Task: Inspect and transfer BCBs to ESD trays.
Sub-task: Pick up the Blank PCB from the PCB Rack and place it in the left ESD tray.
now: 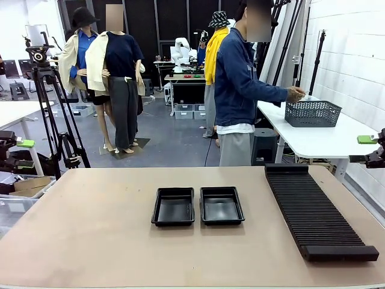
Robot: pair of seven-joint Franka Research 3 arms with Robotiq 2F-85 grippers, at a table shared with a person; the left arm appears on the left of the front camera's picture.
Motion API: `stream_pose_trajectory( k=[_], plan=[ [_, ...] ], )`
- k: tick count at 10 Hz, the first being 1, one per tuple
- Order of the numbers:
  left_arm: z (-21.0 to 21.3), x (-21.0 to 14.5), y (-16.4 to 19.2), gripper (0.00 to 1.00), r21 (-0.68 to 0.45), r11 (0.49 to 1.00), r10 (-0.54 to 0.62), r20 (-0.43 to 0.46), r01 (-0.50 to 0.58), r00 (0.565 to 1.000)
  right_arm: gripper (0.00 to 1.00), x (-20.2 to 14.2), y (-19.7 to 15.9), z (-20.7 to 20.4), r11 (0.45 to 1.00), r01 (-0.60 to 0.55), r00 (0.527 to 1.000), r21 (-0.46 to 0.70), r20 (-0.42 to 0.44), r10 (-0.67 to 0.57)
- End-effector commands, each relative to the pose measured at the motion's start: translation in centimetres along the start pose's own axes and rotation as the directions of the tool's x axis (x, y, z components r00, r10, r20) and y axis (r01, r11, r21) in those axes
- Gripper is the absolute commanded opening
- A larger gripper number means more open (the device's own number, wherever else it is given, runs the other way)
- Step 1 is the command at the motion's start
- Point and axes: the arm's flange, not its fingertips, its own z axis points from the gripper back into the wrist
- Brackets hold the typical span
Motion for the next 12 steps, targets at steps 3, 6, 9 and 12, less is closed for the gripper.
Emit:
stream_pose_trajectory(
  k=[3, 6, 9, 12],
  plan=[
    [0.16, 0.0, -0.03, 1.0, 0.006, 1.0, -0.002, 0.0, 0.002, 1.0, 1.0, -0.03, -0.01, -0.03, 1.0, 0.0, 1.0, 0.003, 0.0, 0.0],
    [0.16, 0.0, -0.03, 1.0, 0.006, 1.0, -0.002, 0.0, 0.002, 1.0, 1.0, -0.03, -0.01, -0.03, 1.0, 0.0, 1.0, 0.003, 0.0, 0.0],
    [0.16, 0.0, -0.03, 1.0, 0.006, 1.0, -0.002, 0.0, 0.002, 1.0, 1.0, -0.03, -0.01, -0.03, 1.0, 0.0, 1.0, 0.003, 0.0, 0.0],
    [0.16, 0.0, -0.03, 1.0, 0.006, 1.0, -0.002, 0.0, 0.002, 1.0, 1.0, -0.03, -0.01, -0.03, 1.0, 0.0, 1.0, 0.003, 0.0, 0.0]
  ],
)
